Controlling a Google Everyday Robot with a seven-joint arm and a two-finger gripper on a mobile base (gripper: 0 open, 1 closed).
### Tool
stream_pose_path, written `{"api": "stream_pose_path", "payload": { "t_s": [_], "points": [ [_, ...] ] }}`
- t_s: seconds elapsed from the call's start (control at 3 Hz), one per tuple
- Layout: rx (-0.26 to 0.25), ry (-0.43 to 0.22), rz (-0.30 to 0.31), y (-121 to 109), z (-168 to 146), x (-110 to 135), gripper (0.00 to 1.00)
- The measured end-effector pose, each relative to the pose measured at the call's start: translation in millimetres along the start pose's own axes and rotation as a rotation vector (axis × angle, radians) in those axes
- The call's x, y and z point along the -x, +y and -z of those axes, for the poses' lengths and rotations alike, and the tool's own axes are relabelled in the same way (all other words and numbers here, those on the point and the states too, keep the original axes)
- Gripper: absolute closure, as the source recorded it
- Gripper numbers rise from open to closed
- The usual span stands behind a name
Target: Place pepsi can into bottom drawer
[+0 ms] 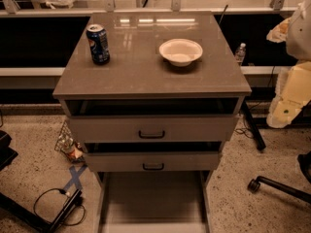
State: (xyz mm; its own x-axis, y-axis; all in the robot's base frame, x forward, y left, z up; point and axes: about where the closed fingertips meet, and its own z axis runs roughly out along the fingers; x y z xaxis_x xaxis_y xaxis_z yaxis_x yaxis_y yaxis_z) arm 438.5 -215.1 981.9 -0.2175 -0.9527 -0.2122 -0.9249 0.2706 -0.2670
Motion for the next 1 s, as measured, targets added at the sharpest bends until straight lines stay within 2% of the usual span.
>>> {"api": "stream_pose_path", "payload": {
  "t_s": [0.33, 0.67, 1.0],
  "points": [
    [0.000, 0.000, 0.000, 0, 0, 0, 0.00],
    [-0.011, -0.080, -0.010, -11, -13, 17, 0.00],
    [-0.013, -0.237, -0.021, -35, -36, 59, 0.00]
  ]
}}
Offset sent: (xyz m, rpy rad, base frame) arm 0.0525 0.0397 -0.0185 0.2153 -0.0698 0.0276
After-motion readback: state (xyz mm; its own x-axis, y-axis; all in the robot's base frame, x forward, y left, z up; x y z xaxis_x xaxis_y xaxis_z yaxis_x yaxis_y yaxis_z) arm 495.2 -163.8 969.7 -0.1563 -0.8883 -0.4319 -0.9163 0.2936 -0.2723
